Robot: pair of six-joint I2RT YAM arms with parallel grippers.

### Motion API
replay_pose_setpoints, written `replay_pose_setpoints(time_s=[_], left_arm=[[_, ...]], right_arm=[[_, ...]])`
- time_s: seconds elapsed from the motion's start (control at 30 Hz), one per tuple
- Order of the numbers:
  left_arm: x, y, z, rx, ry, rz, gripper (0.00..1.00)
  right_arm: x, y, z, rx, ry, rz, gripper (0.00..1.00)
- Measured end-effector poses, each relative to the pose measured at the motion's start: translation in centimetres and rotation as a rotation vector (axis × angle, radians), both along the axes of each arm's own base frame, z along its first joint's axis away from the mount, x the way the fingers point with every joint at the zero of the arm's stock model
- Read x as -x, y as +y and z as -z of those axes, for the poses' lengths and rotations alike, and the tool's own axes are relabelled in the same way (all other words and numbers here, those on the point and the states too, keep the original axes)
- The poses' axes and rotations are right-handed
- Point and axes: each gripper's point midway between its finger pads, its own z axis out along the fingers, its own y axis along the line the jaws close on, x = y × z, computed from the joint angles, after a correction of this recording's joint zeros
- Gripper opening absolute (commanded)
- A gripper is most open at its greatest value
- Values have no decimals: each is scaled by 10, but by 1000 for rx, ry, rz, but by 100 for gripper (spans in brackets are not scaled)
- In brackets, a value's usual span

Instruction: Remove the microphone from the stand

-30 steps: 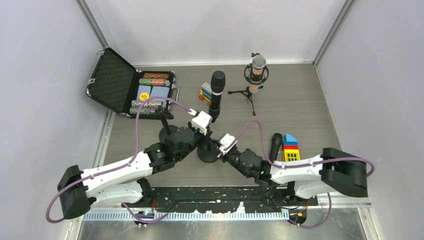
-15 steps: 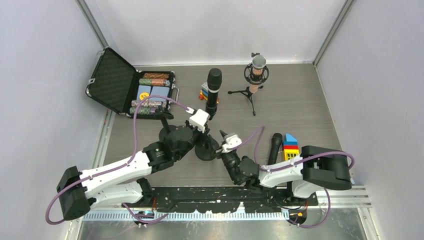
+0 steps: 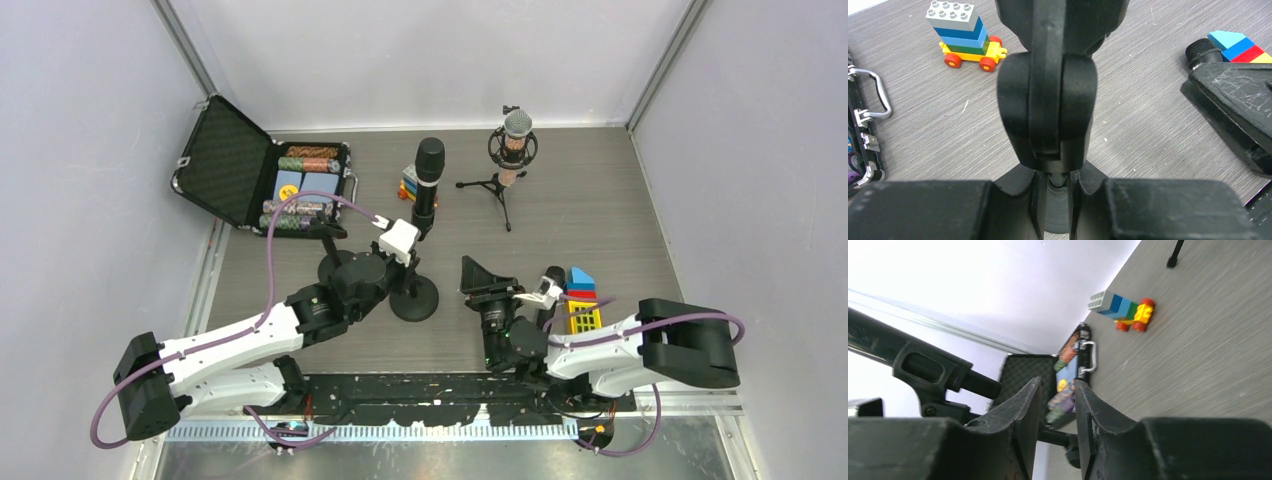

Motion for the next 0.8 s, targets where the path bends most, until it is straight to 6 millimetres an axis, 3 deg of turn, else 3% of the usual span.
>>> replay_pose_setpoints(time_s=[0.13, 0.33, 0.43, 0.53, 0.63, 0.8], left_arm=[[0, 0, 0, 0, 0, -1, 0], [0, 2, 0, 1, -2, -3, 0], [0, 3, 0, 1, -3, -8, 0], [0, 4, 0, -1, -3, -11, 0], [1, 6, 0, 3, -3, -15, 0], [1, 6, 0, 5, -3, -17, 0]], right_arm=[[1, 9, 1, -172, 35, -28, 45], [2, 33, -42, -343, 121, -78, 59], [6, 25, -57, -395, 184, -94, 60], [12, 1, -66, -453, 224, -93, 60], [15, -14, -50, -469, 249, -88, 58], [19, -6, 14, -364, 332, -99, 54]])
